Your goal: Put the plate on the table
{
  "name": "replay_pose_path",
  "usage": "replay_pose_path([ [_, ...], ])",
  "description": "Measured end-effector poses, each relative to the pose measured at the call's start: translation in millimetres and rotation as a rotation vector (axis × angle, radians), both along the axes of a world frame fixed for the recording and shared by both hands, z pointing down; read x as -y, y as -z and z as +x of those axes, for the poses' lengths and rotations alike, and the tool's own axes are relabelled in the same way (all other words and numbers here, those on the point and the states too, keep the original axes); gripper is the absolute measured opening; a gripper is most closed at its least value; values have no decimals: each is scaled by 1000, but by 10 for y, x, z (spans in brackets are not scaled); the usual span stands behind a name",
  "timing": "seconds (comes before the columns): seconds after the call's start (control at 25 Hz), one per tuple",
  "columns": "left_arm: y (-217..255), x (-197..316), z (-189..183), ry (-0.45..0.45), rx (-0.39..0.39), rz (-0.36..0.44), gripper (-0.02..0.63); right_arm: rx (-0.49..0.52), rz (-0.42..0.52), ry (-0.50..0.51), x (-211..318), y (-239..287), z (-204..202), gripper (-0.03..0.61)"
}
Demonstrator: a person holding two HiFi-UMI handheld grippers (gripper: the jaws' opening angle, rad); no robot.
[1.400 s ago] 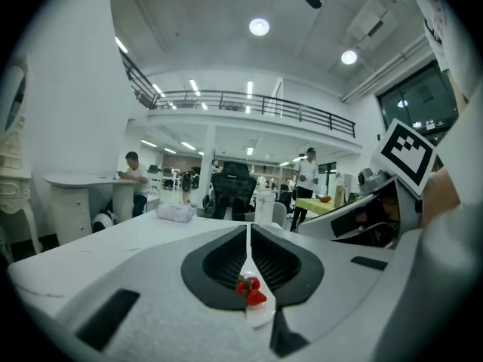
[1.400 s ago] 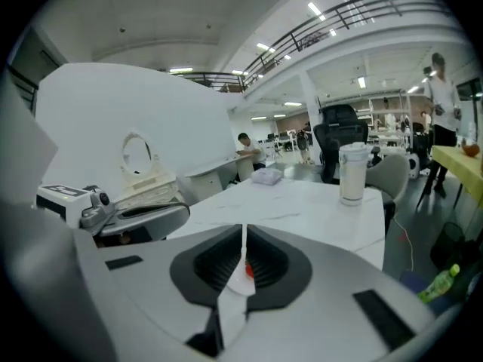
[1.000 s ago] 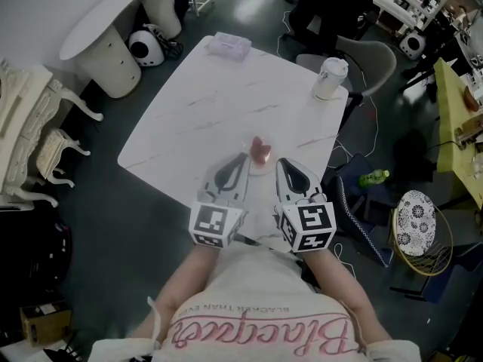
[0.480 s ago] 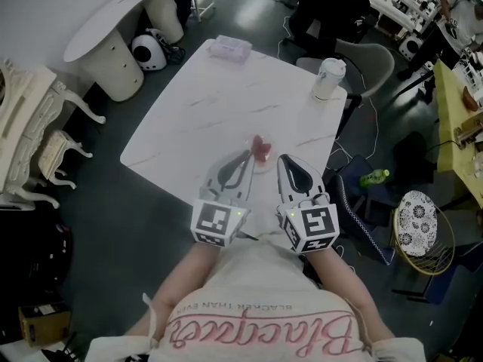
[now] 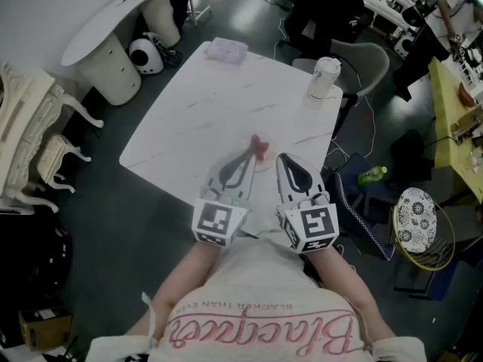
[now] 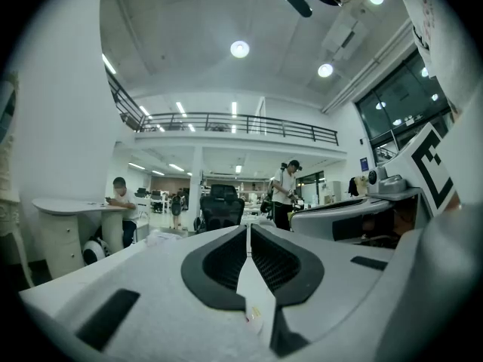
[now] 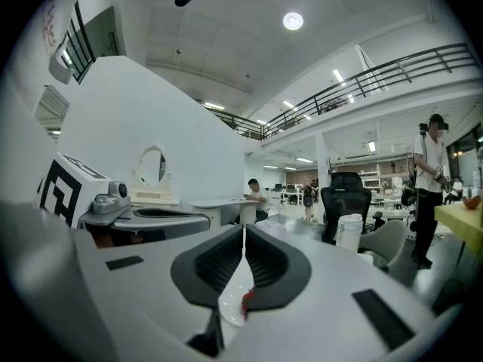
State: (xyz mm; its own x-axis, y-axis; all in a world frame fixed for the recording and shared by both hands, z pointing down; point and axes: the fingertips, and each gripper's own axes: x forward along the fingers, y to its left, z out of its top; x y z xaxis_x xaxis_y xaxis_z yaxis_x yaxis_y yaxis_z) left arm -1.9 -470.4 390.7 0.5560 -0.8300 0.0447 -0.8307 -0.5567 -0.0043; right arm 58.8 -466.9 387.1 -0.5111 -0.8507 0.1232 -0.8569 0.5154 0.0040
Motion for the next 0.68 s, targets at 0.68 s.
replay_pose_path([
  [0.68, 53, -56, 17, -11, -27, -6, 15, 3, 15, 33, -138, 67, -78, 8],
])
